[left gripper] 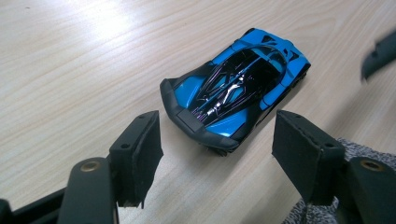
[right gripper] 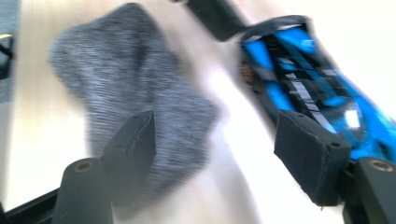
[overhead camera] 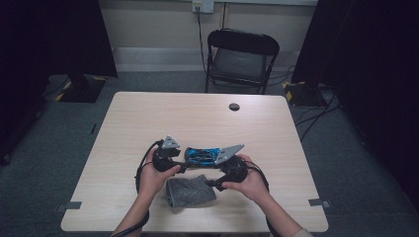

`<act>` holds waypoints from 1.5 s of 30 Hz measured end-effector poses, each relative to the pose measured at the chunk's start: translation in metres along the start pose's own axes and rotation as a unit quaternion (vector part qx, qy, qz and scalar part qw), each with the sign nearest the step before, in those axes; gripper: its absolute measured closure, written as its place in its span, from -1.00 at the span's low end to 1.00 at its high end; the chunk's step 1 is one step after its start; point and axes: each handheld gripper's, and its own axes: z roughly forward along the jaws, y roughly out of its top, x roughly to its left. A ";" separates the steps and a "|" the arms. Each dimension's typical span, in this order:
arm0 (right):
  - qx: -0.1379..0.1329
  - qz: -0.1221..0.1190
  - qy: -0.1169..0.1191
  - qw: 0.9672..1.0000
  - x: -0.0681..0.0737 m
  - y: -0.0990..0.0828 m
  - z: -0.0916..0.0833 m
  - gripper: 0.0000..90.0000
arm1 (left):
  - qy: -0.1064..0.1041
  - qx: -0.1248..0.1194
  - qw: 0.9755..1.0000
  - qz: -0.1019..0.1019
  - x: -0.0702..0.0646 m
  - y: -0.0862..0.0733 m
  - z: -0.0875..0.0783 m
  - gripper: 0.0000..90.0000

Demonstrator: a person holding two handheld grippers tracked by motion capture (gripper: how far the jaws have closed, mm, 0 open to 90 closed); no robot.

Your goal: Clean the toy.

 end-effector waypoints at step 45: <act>-0.004 -0.011 -0.024 1.000 -0.069 0.006 0.064 -0.70 | -0.016 -0.003 1.000 -0.021 0.015 -0.011 0.013 -0.28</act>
